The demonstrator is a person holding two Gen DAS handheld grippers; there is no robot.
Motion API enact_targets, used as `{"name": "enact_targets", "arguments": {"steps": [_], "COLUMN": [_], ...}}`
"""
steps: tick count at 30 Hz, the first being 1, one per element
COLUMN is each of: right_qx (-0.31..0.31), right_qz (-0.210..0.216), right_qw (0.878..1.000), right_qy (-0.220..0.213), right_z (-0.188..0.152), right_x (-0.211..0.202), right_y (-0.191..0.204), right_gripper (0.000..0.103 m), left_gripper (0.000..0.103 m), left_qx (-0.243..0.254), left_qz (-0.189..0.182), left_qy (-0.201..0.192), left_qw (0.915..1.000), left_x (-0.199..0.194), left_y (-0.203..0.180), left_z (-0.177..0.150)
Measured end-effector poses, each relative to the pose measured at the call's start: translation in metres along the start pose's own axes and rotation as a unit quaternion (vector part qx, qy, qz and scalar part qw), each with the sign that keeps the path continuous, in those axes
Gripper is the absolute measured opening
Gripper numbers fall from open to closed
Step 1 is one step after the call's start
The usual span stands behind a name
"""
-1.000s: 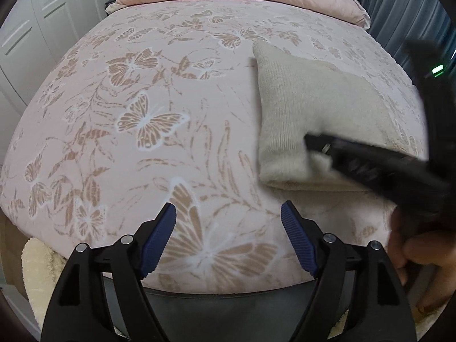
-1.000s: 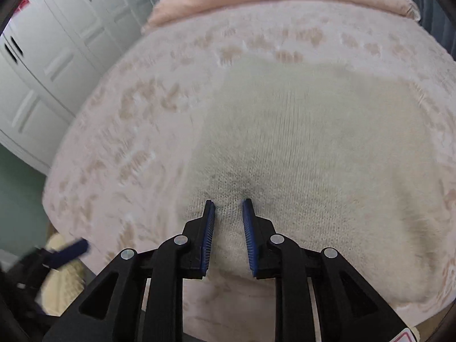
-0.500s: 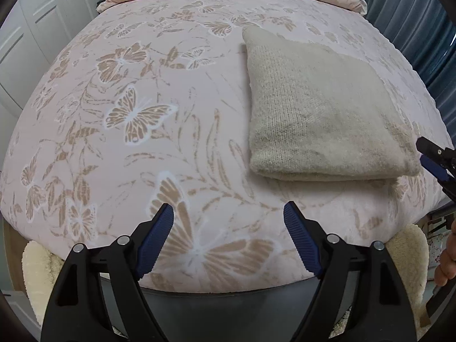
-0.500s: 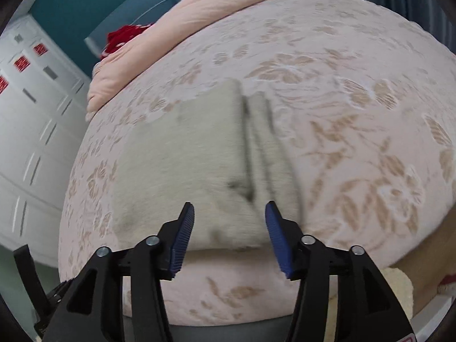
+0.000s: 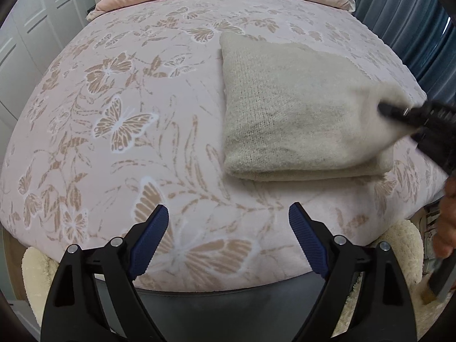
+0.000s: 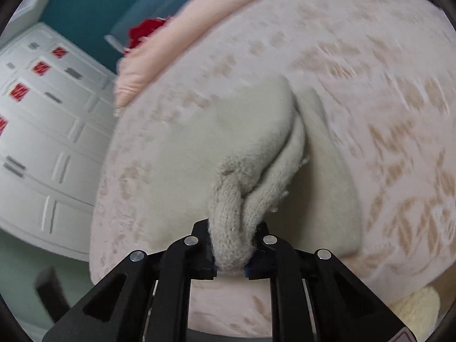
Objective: Fold small clothes
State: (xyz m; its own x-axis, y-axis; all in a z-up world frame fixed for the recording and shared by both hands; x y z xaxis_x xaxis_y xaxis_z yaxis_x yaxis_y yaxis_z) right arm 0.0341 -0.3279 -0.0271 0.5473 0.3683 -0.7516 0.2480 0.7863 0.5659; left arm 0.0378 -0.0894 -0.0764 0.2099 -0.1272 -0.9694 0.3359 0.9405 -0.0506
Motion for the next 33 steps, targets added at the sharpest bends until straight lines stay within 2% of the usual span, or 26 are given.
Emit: {"name": "enact_targets", "arguments": {"steps": [3,4,5,6,7,8,9,10,12,14,17,20,23,25,26,28,29,31,33], "right_qx": [-0.061,-0.068,-0.067,-0.065,-0.064,-0.051,-0.020,0.005,0.005,0.005,0.034,0.088,0.098,0.099,0.097,0.087,0.083,0.072,0.059], "right_qz": [0.065,0.066,0.041,-0.013,-0.092,-0.159,-0.186,-0.180,-0.156,-0.130,-0.125,-0.044,0.010,0.045,0.060,0.081,0.077,0.020,-0.097], "right_qw": [0.994,0.993,0.994,0.995,0.993,0.986,0.981,0.982,0.988,0.992,0.991,0.995,0.995,0.994,0.993,0.993,0.993,0.997,0.993], "right_qy": [-0.061,-0.072,-0.075,-0.068,-0.045,-0.001,0.045,0.057,0.023,0.007,0.026,0.020,0.009,0.005,0.000,-0.022,-0.032,-0.032,0.029], "right_z": [0.021,0.022,0.020,0.017,0.012,0.005,-0.004,-0.011,-0.008,0.000,0.000,-0.005,-0.005,-0.001,0.001,0.004,0.005,-0.001,-0.019], "right_x": [-0.056,-0.063,-0.061,-0.049,-0.026,0.005,0.030,0.040,0.024,0.014,0.022,0.012,-0.005,-0.015,-0.022,-0.039,-0.045,-0.041,0.001], "right_y": [0.044,0.045,0.036,0.018,-0.008,-0.042,-0.074,-0.091,-0.084,-0.073,-0.085,-0.088,-0.071,-0.060,-0.054,-0.045,-0.044,-0.059,-0.090], "right_gripper": [0.011,0.011,0.011,0.011,0.011,0.010,0.010,0.010,0.010,0.010,0.011,0.011,0.011,0.011,0.011,0.011,0.011,0.010,0.010], "left_gripper": [0.084,0.084,0.084,0.084,0.084,0.086,0.086,0.086,0.087,0.087,0.087,0.086,0.085,0.068,0.043,0.029,0.022,0.019,0.018], "left_qx": [-0.010,-0.014,-0.017,-0.020,-0.023,-0.026,-0.028,-0.027,-0.019,-0.019,-0.014,0.009,0.028,0.035,0.030,-0.022,-0.048,-0.063,-0.052], "left_qz": [0.004,0.004,0.002,-0.001,-0.003,-0.006,-0.009,-0.009,-0.003,0.001,0.003,-0.005,-0.010,0.000,-0.002,-0.035,-0.055,-0.067,-0.052], "left_qy": [0.002,0.005,0.008,0.010,0.011,0.012,0.013,0.015,0.014,0.014,0.012,0.007,0.000,-0.020,-0.015,-0.014,-0.020,-0.023,-0.003], "left_qw": [0.9999,0.9999,0.9998,0.9997,0.9997,0.9996,0.9995,0.9995,0.9997,0.9997,0.9998,0.9999,0.9996,0.9992,0.9994,0.9991,0.9972,0.9955,0.9973], "left_x": [0.002,0.003,0.005,0.006,0.006,0.007,0.007,0.008,0.009,0.013,0.022,0.032,0.041,0.045,0.048,0.045,0.040,0.036,0.048], "left_y": [0.006,0.008,0.009,0.010,0.010,0.011,0.011,0.010,0.009,0.007,-0.001,-0.016,-0.034,-0.041,-0.041,-0.028,-0.018,-0.008,-0.008], "left_z": [-0.001,-0.001,-0.001,-0.001,-0.001,-0.001,-0.001,-0.001,-0.002,-0.001,0.008,0.021,0.035,0.046,0.052,0.058,0.059,0.056,0.050]}}
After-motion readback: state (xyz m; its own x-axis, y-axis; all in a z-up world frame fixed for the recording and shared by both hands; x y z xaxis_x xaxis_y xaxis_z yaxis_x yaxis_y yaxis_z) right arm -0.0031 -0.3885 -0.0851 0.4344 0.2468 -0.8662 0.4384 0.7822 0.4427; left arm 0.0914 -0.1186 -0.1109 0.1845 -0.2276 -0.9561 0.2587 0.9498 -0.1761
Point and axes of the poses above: each gripper's, at about its wrist camera, not at the fingertips, and x roughly the way its jaws point, y to its left, z to its top, the point moved 4 cm from there along x, roughly the way its jaws point, and after that the axes turned 11 degrees about y, right-handed, at the moved point
